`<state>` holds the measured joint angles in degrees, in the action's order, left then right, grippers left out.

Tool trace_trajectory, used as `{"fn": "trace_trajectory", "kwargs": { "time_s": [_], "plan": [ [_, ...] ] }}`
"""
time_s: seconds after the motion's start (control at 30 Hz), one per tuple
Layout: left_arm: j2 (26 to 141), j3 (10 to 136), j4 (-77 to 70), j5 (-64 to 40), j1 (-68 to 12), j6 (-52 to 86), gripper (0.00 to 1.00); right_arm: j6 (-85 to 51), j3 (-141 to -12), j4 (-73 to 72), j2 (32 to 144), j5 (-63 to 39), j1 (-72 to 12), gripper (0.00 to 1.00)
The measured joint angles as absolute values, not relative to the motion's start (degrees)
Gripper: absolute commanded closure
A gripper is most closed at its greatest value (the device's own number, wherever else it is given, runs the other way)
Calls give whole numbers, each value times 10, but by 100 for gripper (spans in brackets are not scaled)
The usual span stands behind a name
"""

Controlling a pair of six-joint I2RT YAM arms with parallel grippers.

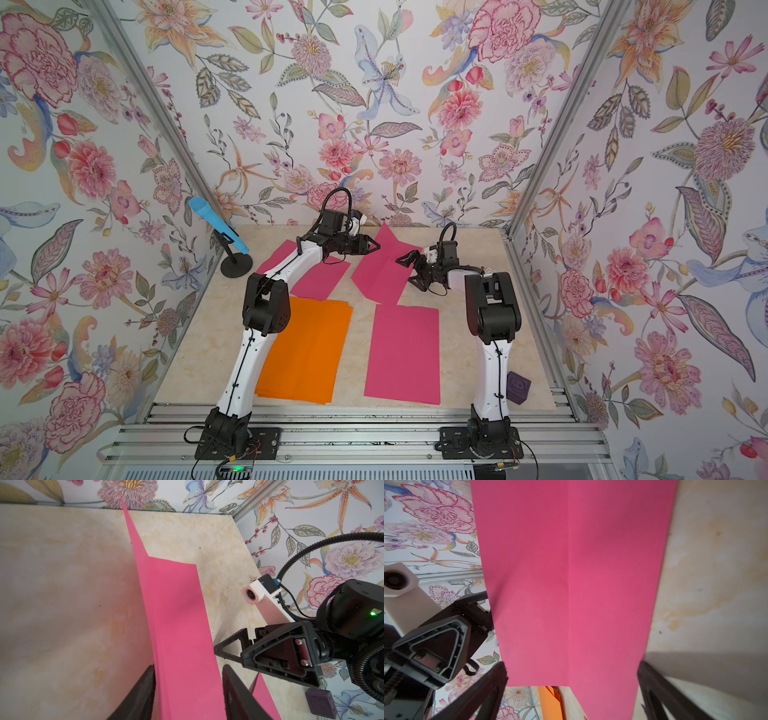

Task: Sort the scattered colored papers by color
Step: Pick up the colored paper from the center of the board.

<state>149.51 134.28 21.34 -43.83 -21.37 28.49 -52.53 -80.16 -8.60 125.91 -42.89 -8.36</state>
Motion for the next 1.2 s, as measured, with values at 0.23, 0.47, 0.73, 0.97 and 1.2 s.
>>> {"fn": "trace_trajectory", "kwargs": {
  "time_s": [0.23,0.47,0.73,0.97,1.2],
  "plan": [
    [1529,1343,251,-429,-214,274,81,-523,-803,-81,1259,-431,-81,0],
    [1533,1372,284,-410,-213,270,90,-523,-803,-79,1259,-432,-76,0],
    [1532,1382,296,-401,-207,267,85,-523,-801,-70,1254,-431,-67,0],
    [1532,1380,299,-401,-206,267,68,-519,-780,-58,1233,-431,-64,0],
    [1532,1380,301,-401,-206,263,92,-517,-774,-55,1221,-431,-59,0]
  ]
}}
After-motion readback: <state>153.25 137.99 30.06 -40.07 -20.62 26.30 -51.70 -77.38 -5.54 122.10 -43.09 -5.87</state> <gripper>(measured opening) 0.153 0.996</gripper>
